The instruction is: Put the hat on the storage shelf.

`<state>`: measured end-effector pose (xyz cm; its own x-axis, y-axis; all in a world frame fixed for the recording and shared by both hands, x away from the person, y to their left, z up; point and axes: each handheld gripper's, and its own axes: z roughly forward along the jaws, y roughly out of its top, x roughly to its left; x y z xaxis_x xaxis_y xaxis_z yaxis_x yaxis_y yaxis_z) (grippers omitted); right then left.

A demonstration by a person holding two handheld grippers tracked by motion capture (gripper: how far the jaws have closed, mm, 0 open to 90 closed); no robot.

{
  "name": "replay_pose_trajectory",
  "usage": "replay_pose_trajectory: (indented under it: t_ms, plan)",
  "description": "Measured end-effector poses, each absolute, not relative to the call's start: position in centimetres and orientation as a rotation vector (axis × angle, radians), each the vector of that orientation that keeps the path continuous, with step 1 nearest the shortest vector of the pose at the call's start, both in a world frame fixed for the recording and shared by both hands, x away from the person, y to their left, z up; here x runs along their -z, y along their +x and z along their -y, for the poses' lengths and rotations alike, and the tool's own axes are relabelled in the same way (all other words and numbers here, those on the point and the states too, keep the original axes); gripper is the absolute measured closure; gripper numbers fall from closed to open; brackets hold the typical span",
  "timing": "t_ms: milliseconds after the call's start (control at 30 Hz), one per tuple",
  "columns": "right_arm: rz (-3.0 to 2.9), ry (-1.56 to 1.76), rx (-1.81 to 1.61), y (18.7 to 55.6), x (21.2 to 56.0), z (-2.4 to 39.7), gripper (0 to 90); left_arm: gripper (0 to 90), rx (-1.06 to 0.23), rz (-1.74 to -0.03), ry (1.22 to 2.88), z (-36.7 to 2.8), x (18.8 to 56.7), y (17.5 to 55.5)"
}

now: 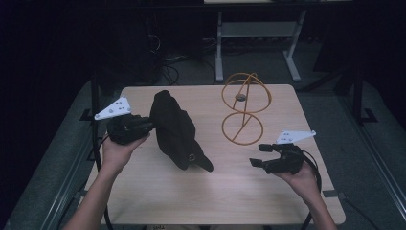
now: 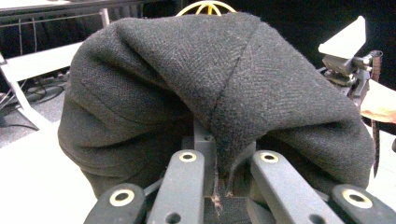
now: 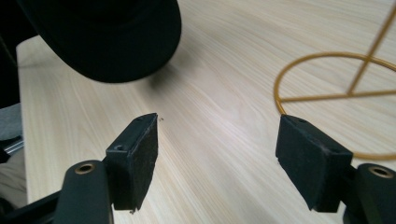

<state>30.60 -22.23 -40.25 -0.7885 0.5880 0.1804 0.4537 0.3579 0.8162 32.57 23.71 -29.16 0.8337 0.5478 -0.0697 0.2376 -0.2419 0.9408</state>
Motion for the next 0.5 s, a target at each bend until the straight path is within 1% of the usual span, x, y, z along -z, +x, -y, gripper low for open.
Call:
replay_pose_trajectory:
  t_ms: [500]
  plan:
    - [-2.435, 1.053, -1.372, 29.4, 41.9, 25.8, 27.1, 85.8, -0.306, -0.600, 1.861, -22.6, 27.9, 34.1]
